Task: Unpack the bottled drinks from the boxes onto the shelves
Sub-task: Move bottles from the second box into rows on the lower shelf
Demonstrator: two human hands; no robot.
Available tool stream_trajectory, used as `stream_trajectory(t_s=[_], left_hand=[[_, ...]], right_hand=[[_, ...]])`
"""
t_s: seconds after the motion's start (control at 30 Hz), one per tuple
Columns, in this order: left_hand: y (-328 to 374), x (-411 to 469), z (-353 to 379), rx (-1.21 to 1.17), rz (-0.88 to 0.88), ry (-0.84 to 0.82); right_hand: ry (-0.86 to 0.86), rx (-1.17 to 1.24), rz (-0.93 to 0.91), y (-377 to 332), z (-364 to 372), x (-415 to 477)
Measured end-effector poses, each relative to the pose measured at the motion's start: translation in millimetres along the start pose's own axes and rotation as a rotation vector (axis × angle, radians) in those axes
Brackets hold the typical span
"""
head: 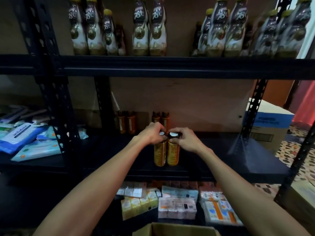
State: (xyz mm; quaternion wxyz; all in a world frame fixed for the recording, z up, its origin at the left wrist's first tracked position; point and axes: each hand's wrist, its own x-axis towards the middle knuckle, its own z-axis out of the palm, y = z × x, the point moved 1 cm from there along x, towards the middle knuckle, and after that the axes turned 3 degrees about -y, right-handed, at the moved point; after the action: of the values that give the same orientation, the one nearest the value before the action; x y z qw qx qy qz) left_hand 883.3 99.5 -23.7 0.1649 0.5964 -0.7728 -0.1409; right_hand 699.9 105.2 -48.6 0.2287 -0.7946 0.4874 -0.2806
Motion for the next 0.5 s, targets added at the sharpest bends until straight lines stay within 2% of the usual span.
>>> stream_trajectory(t_s=[0.13,0.33,0.5], left_hand=[[-3,13,2,-0.002,-0.027,0.004],[2,22,-15,0.101,-0.057,-0.181],[12,25,-18,0.096,-0.08,-0.199]], right_hand=[[0.032,0.012,0.031,6,5,9],[-0.161,-0.136,0.074,1,-19,21],[-0.179,-0.265,0.056,-1,-27,34]])
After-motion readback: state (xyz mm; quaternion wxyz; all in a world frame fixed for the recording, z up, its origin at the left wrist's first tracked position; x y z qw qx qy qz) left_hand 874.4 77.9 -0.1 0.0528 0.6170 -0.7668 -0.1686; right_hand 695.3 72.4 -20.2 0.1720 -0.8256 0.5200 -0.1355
